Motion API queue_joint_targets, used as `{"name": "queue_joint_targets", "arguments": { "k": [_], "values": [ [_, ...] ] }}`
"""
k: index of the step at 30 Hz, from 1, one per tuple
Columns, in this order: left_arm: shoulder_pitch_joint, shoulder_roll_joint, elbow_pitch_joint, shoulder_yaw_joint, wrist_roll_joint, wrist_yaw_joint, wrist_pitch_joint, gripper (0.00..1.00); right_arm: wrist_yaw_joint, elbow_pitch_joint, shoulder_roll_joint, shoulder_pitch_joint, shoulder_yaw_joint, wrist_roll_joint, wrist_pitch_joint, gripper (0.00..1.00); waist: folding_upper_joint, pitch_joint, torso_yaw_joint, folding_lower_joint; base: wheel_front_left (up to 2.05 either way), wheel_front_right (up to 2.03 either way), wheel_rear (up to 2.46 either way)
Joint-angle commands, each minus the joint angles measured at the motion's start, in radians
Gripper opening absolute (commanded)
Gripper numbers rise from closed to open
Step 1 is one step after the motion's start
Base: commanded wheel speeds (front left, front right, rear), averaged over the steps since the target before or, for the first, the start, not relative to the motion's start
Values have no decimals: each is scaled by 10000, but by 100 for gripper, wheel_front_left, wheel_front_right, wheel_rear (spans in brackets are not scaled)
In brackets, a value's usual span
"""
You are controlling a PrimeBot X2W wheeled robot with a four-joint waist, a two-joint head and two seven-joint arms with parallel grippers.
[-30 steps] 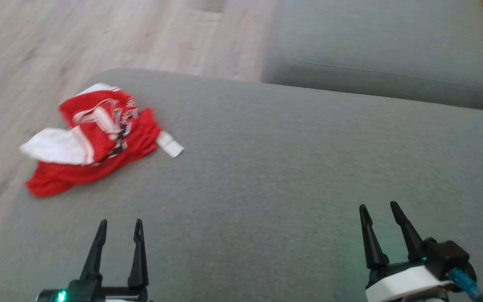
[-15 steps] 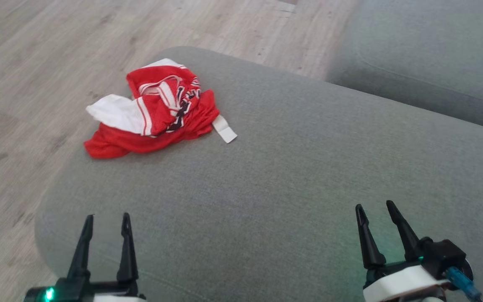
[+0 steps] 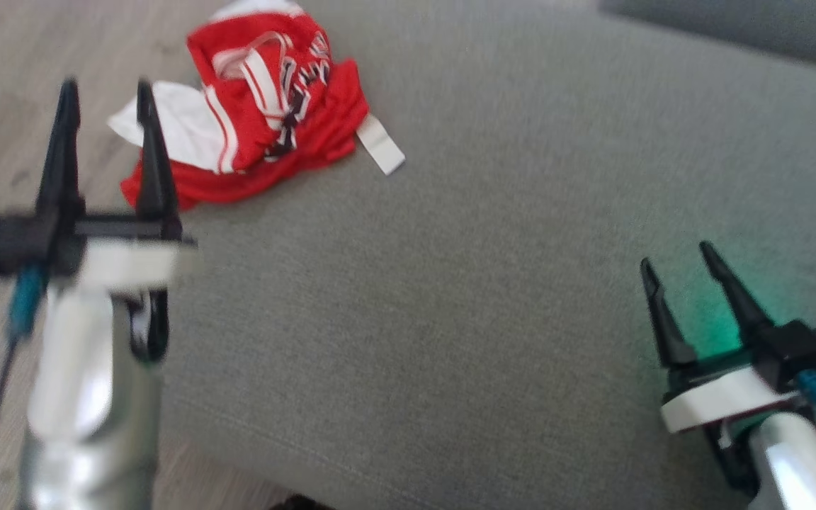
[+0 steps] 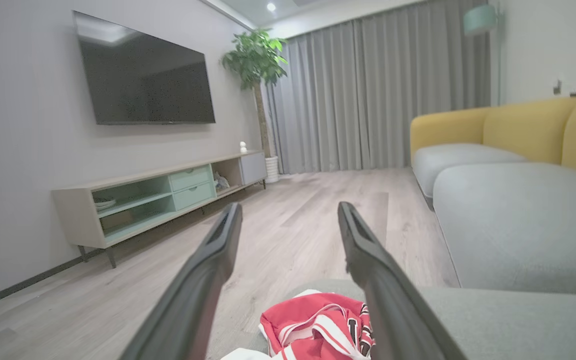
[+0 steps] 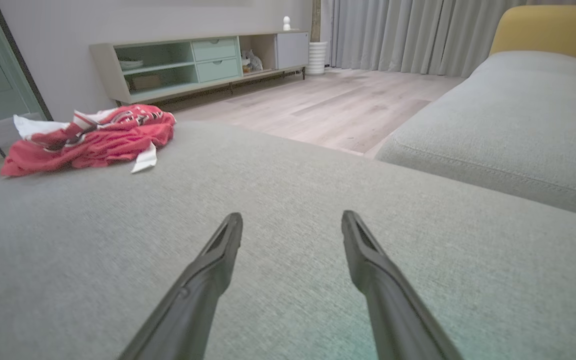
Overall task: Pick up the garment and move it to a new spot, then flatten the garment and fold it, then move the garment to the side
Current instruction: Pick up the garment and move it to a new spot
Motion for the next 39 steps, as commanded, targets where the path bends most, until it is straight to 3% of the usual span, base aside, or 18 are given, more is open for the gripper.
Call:
{"name": "queue_joint_targets", "arguments": {
  "k": [1,10,16,20,22,23,32,39],
  "values": [
    [-919,486,417,229,56,-98,31,100,-7,-329,-291,-251,225,-102,-111,100,0,1055,-149,-4,0,0,0],
    [-5767,1096,5643,515,-759,-246,2464,100,-7,-635,-1537,-1077,293,-352,-111,100,0,2874,-807,-4,0,0,0],
    [-6977,1338,8597,940,-1397,-209,3860,100,-7,-799,-1692,-1370,219,-486,-111,100,0,3429,-1543,-4,0,0,0],
    [-7044,1324,9388,992,-1615,-292,4275,100,-7,-876,-1642,-1301,109,-567,-111,100,0,3519,-1677,-4,0,0,0],
    [-7097,1440,9610,996,-1708,-359,4202,6,-7,-901,-1607,-1301,112,-596,-111,100,0,3522,-1764,-4,0,0,0],
    [-7132,1566,9620,925,-1649,-377,3992,0,-7,-884,-1582,-1316,132,-606,-111,100,0,3484,-1805,-4,0,0,0],
    [-7939,2444,9163,37,-935,-471,2056,0,-7,-601,-792,-1461,596,-522,-111,100,0,1882,-2469,-4,0,0,0],
    [-8596,2634,8318,-998,-316,-507,1606,0,-7,-638,195,-1057,692,-385,-111,100,0,168,-3576,-4,0,0,0]
  ]
}}
